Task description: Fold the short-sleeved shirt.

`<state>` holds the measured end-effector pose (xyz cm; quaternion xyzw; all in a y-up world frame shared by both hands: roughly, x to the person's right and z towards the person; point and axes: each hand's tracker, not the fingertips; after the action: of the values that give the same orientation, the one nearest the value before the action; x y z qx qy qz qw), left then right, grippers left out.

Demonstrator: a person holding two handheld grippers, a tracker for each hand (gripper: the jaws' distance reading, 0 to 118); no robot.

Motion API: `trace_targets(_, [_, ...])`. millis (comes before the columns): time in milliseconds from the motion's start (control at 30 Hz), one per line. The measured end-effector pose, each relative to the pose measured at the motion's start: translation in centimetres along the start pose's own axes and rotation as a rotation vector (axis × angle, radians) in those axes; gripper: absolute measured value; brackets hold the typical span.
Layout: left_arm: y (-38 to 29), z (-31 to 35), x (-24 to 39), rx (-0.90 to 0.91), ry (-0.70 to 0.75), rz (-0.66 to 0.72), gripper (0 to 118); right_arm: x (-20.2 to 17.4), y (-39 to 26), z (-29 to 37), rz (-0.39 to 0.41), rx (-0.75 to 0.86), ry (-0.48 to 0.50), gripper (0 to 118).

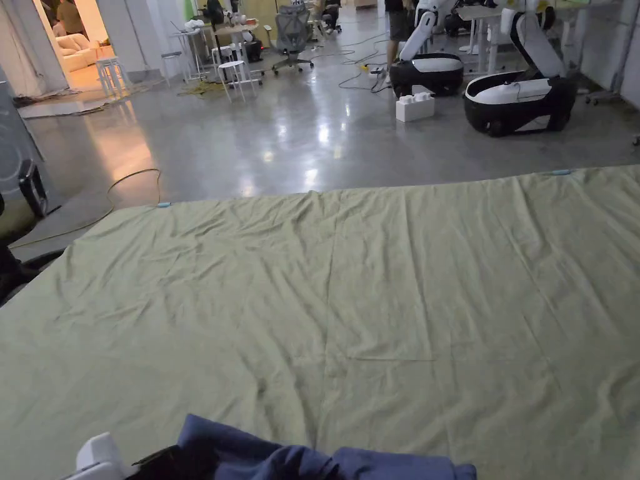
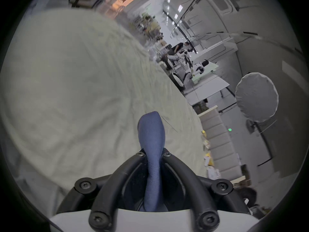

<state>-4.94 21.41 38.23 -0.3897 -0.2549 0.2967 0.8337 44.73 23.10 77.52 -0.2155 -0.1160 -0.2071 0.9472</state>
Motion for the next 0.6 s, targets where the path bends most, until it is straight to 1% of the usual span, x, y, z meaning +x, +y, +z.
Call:
trace_targets(67, [-0.3, -0.4, 2.5, -0.032, 0.001, -0.061, 12, -0.4, 0.1, -0.6, 0.003, 0.000, 0.008, 1])
trace_targets(133, [-2.1, -2.8, 6.2, -0.059, 0.001, -0.172, 12, -0.9, 0.4, -0.7, 0.006, 0.008, 0.010, 1])
trace_targets(200, [-4.4, -5.7, 9.3, -0.104, -0.003, -0.231, 12, -1.3, 0.5, -0.2, 0.006, 0.025, 0.018, 1])
trace_targets(333, [-11.5, -13.8, 14.9, -0.241, 0.055, -0.326, 12, -1.3, 0.2, 1.5, 0.030, 0.041, -0.001, 1])
trace_targets(433, [-15.4, -17.4, 16.6, -0.342, 0.074, -0.362, 13, -0.1, -0.2, 2.7, 0.016, 0.037, -0.019, 1])
trace_targets(467, [-16.3, -18.0, 17.0, -0.359, 0.100, -0.341, 22, 0.4, -0.4, 3.1, 0.008, 0.035, -0.036, 1])
trace_targets(500, [-16.7, -18.0, 17.2, -0.367, 0.106, -0.335, 35, 0.9, -0.6, 3.3, 0.001, 0.033, -0.050, 1])
trace_targets(533, [-16.6, -17.7, 17.4, -0.376, 0.069, -0.348, 49, 1.4, -0.9, 3.4, -0.009, 0.028, -0.064, 1])
trace_targets(567, [-16.4, -17.1, 17.6, -0.366, 0.010, -0.345, 68, 2.0, -1.1, 3.4, -0.021, 0.025, -0.077, 1])
trace_targets(600, [-15.9, -16.0, 17.7, -0.315, -0.036, -0.316, 79, 2.6, -1.2, 3.4, -0.038, 0.021, -0.085, 1])
